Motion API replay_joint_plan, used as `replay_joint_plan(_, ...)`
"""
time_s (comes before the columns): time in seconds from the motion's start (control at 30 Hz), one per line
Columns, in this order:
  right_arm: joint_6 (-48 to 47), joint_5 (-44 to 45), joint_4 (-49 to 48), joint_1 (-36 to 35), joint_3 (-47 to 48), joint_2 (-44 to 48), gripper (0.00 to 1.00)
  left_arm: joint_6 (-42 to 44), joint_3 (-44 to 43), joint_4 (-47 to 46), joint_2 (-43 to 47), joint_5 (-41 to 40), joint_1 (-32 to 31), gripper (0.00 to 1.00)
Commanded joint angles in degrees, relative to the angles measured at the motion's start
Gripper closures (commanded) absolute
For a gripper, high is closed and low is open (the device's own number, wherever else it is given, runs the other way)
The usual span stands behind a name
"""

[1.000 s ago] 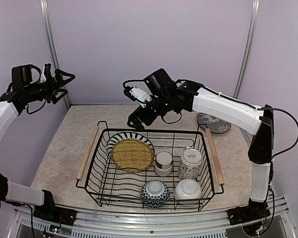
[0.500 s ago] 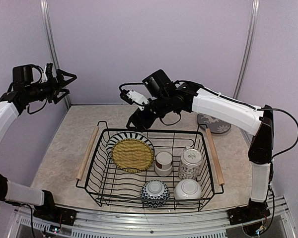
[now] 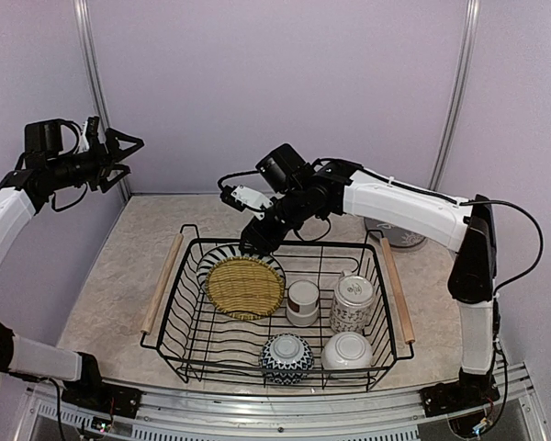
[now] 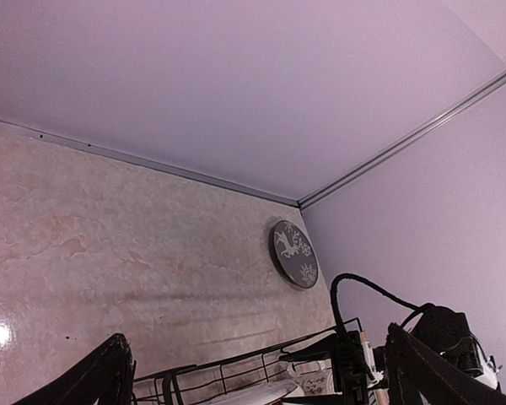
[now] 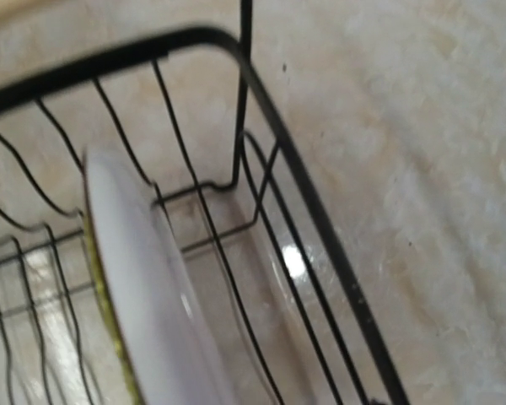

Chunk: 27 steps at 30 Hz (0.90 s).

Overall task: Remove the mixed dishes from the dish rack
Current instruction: Grab the plate from the dish rack.

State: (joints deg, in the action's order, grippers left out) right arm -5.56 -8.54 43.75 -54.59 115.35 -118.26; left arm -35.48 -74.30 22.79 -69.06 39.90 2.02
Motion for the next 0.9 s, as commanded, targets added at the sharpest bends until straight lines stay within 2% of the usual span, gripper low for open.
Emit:
replay_joint_plan(0.0, -0.9, 1.5, 2.2, -0.4, 1.0, -1.3, 0.5, 1.4, -0.1, -0.2, -0.1, 0.5, -0.6, 0.01)
replay_joint_plan(0.27, -2.2, 1.7, 2.9, -0.4, 1.0, -2.2, 0.71, 1.5, -0.1, -0.2, -0.1, 0.7, -0.9, 0.01)
replay_joint_plan(0.5, -3.2, 1.3, 2.8, -0.5, 1.2, -2.8, 0.67, 1.4, -0.1, -0.2, -0.2, 0.7, -1.0, 0.01)
replay_joint_plan(0.87, -5.1, 3.7, 5.1, -1.8, 4.5, -6.3, 0.68, 1.5, 0.0, -0.3, -0.4, 0.6, -1.3, 0.01)
